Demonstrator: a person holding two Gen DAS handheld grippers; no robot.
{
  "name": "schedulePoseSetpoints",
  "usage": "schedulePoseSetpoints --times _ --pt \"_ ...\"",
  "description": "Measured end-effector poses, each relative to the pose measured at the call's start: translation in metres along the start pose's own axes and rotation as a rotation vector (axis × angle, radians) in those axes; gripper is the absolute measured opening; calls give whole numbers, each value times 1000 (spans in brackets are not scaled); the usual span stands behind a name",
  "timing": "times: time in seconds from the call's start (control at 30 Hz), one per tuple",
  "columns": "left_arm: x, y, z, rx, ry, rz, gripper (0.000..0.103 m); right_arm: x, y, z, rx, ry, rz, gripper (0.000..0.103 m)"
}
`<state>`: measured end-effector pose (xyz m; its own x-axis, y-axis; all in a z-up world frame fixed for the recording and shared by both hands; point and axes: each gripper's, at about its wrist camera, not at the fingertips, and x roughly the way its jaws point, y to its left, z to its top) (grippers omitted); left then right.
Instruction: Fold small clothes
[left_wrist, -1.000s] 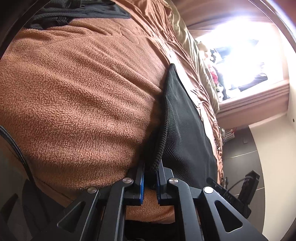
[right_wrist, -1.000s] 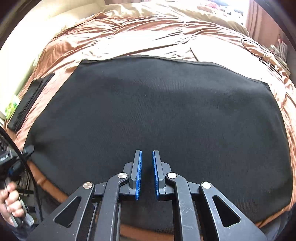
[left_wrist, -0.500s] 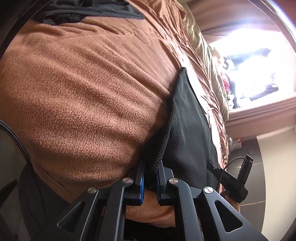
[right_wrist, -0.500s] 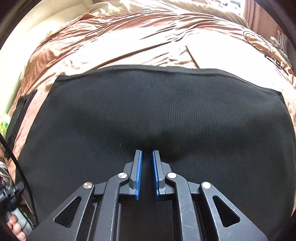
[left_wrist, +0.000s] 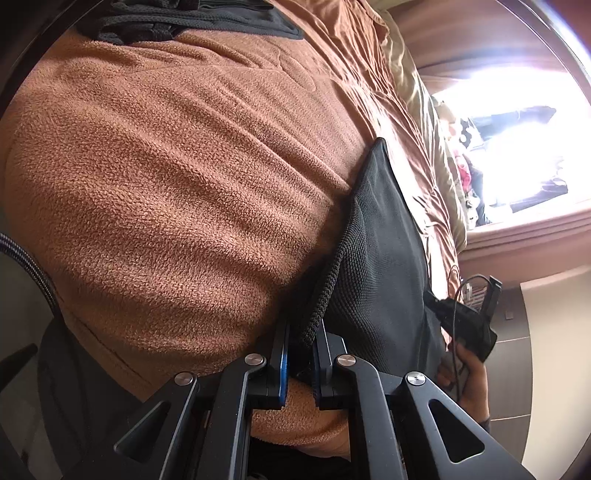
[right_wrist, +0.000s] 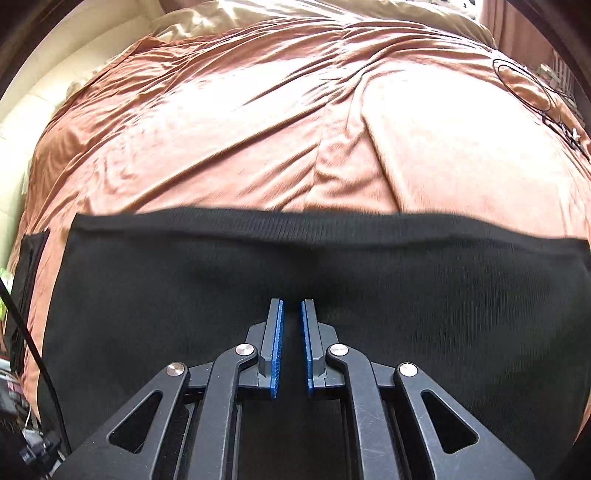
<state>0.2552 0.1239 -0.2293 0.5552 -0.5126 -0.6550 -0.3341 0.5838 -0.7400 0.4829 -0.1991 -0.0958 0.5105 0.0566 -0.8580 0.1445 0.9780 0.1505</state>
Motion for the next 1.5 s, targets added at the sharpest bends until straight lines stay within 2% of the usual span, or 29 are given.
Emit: schedulePoseSetpoints --times 0.23,0.4,0.57,0.83,1.03,1.17,1.4,1.5 --pt "2 4 0 3 -1 -14 10 12 4 38 -41 13 -38 5" --pt "-2 8 0 9 0 -24 10 -11 13 38 -74 -25 -35 5" --pt "-8 10 2 14 7 -74 9 -30 15 11 -104 -10 -21 5" --pt "-20 2 5 44 0 -179 9 -46 23 -59 -116 70 57 9" --pt "-29 -13 7 69 6 -252 9 -53 23 -108 -137 82 52 9" --pt "-35 -35 8 109 9 -299 9 -64 24 -137 -131 50 41 9" --pt "-43 -71 7 159 6 -344 9 -87 22 -178 -116 33 87 9" --pt "-46 -89 7 190 2 -354 9 -95 21 -194 -106 12 80 9"
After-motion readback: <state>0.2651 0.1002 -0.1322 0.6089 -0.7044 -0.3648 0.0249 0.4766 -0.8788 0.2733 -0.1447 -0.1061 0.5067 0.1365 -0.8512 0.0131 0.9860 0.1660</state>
